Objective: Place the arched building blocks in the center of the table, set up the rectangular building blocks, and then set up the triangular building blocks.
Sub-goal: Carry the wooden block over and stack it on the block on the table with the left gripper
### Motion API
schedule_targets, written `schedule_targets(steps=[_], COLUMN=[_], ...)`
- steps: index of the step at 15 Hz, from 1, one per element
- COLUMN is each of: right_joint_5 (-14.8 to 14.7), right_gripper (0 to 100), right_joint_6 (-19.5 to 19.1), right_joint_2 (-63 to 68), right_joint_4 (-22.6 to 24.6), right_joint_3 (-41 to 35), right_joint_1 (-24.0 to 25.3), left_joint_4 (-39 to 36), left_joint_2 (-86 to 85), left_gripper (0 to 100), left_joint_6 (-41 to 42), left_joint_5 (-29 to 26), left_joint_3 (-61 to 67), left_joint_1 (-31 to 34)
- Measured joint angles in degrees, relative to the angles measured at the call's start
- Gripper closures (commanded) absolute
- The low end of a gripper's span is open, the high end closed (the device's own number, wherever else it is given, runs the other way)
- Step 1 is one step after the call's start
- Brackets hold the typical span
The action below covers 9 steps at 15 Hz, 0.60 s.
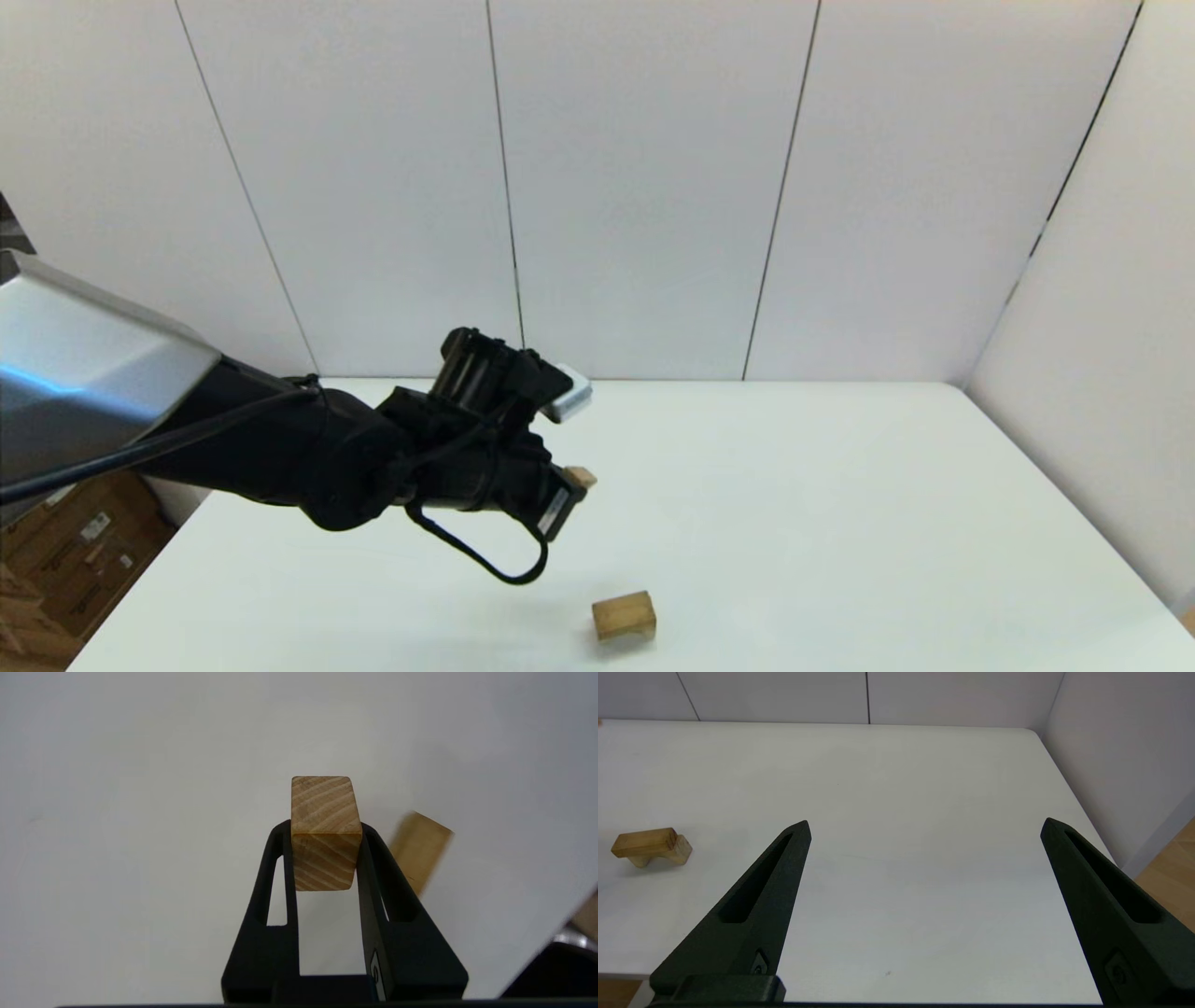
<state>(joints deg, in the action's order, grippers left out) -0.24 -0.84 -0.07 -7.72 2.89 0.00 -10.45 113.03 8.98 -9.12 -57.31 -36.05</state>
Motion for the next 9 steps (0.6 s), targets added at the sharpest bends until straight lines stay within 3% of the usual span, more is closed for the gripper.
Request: schedule_targets(steps=[4,9], right_joint_5=[-0.02,0.00], right_gripper=[0,0], right_joint_6=[-0.01,0.00], right_joint_2=[0.00,0.00], right_joint_4=[0.00,0.00], right_joint_3=[0.00,0.00], right_joint_1=[0.00,0.00], left_joint_4=[0.17,0.17], left_joint_2=[-0.62,-0.11], left_gripper=[100,100], left_joint_6=[7.63,16.35], left_joint_5=[-3.69,-7.14], left_joint_3=[4.56,6.73], left_joint_1=[-5.13,-5.85])
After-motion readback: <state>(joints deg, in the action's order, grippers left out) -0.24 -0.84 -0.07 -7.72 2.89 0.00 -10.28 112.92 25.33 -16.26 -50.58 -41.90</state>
